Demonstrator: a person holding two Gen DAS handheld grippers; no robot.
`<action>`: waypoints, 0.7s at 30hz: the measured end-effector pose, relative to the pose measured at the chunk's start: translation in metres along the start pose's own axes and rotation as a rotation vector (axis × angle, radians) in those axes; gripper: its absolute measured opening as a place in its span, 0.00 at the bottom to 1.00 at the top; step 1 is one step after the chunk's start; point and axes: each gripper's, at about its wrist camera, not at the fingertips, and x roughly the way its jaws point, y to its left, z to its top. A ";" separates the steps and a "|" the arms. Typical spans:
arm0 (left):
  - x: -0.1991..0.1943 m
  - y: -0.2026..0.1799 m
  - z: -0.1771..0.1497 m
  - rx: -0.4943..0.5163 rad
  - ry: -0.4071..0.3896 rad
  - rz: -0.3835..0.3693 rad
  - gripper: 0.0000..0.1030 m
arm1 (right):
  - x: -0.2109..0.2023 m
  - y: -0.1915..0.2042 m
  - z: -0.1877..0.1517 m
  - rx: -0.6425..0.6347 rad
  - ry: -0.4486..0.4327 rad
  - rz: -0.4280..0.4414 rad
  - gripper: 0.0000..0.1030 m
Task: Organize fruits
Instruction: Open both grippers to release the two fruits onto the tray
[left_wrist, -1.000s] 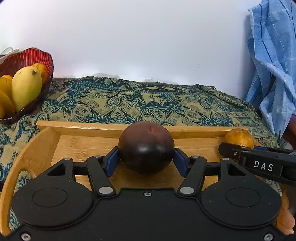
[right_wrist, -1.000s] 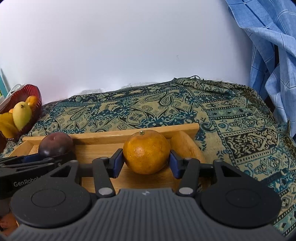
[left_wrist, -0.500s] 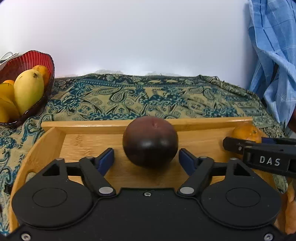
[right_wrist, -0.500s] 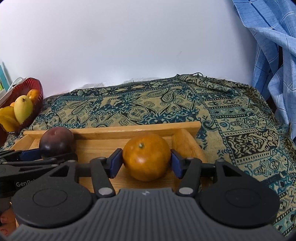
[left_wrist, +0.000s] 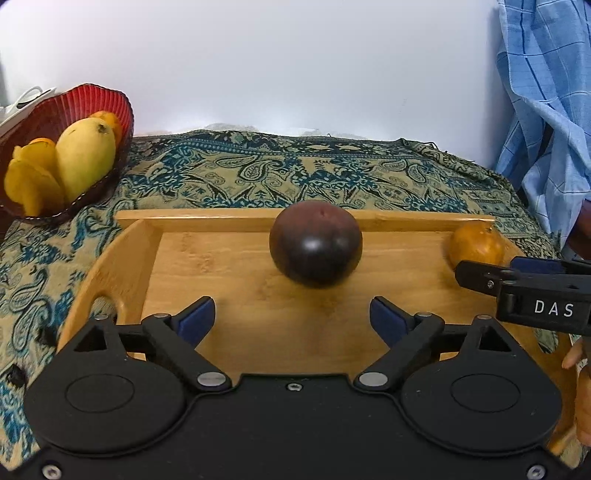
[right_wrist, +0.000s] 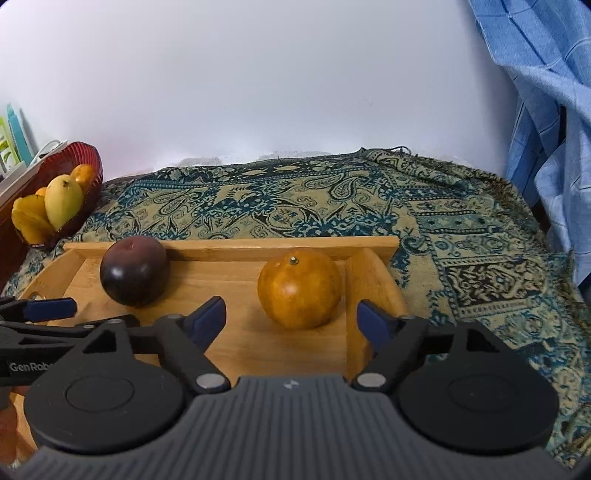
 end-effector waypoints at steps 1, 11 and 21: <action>-0.004 -0.001 -0.002 0.001 -0.003 -0.001 0.88 | -0.004 0.001 -0.001 -0.006 -0.006 -0.005 0.86; -0.054 -0.006 -0.025 0.000 -0.037 -0.032 0.93 | -0.052 0.003 -0.020 -0.042 -0.068 -0.035 0.90; -0.106 -0.015 -0.065 0.021 -0.077 -0.067 0.93 | -0.102 0.013 -0.060 -0.109 -0.149 -0.044 0.99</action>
